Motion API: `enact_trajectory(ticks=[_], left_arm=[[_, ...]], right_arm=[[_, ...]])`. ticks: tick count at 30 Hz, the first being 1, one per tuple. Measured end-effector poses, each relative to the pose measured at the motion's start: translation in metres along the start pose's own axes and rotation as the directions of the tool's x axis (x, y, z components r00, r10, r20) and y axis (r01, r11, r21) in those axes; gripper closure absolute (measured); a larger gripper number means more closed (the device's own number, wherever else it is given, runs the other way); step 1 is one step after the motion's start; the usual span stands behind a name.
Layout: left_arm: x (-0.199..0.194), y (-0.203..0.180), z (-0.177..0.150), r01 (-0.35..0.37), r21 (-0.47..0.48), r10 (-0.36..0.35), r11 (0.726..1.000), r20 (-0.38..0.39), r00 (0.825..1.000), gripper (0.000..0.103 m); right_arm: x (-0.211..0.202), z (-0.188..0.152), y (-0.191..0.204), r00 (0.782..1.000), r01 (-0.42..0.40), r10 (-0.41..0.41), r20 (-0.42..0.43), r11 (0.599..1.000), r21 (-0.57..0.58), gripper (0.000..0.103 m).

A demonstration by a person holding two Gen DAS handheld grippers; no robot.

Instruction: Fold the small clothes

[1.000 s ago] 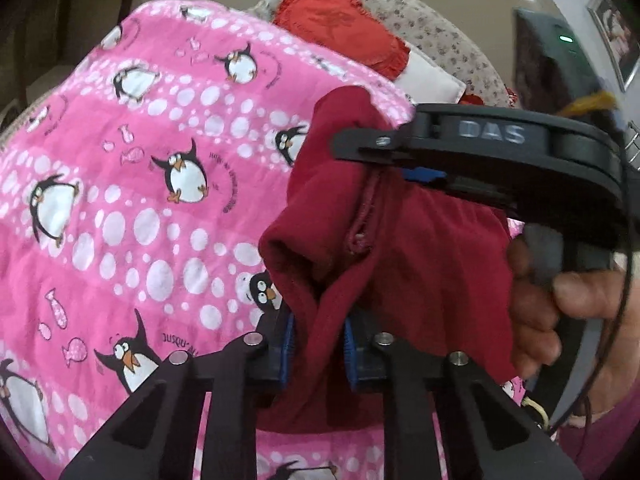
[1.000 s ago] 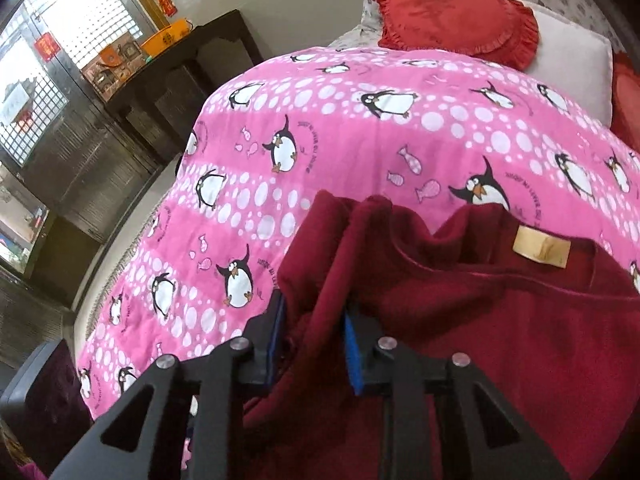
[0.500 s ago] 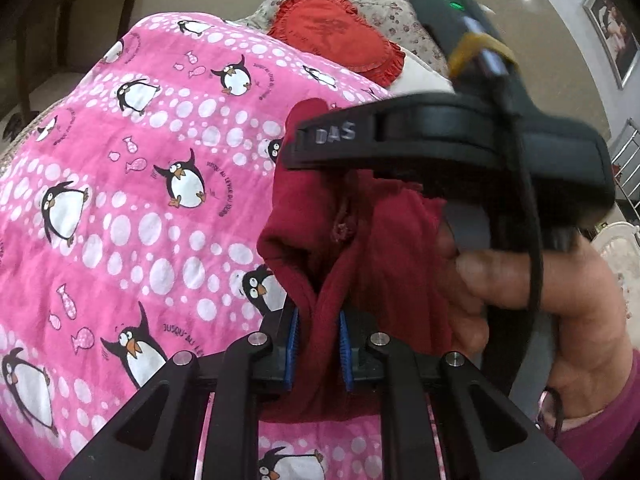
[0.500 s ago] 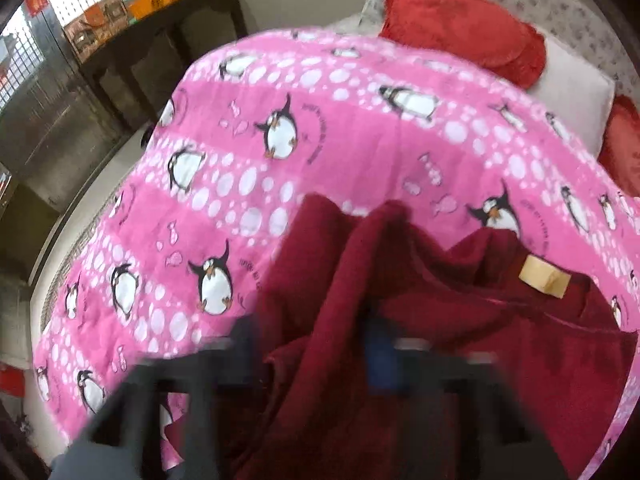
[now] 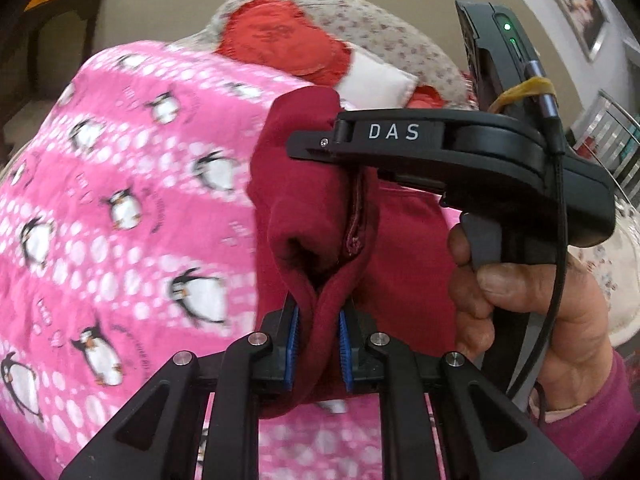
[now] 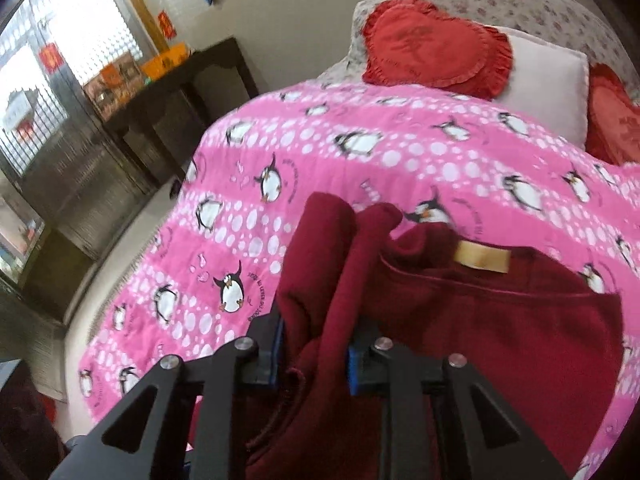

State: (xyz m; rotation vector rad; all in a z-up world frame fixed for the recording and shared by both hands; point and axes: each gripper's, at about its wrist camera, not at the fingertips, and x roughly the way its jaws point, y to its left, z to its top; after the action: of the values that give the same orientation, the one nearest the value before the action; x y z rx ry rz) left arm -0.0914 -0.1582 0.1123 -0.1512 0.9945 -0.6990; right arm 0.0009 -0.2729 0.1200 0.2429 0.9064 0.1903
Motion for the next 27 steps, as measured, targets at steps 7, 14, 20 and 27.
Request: enact_trajectory(ticks=[7, 14, 20, 27], left_arm=[[0.022, -0.085, 0.005, 0.087, 0.138, -0.084, 0.987, -0.032, 0.996, 0.103], [0.068, -0.151, -0.011, 0.127, 0.239, -0.105, 0.963, -0.105, 0.989, 0.103], [0.094, -0.167, -0.027, 0.170, 0.278, -0.111, 0.945, -0.218, 0.970, 0.097], [0.042, -0.129, -0.019, 0.108, 0.354, -0.056, 0.929, -0.153, 0.987, 0.092]], right_arm=[[-0.073, -0.010, -0.064, 0.996, 0.011, -0.016, 0.085, 0.998, 0.058, 0.082], [-0.107, -0.045, -0.165, 0.991, 0.053, -0.080, 0.106, 0.970, 0.239, 0.084], [-0.086, -0.076, -0.214, 0.990, 0.104, -0.130, 0.057, 0.937, 0.332, 0.085], [-0.100, -0.095, -0.238, 0.989, 0.053, -0.110, 0.103, 0.895, 0.442, 0.062]])
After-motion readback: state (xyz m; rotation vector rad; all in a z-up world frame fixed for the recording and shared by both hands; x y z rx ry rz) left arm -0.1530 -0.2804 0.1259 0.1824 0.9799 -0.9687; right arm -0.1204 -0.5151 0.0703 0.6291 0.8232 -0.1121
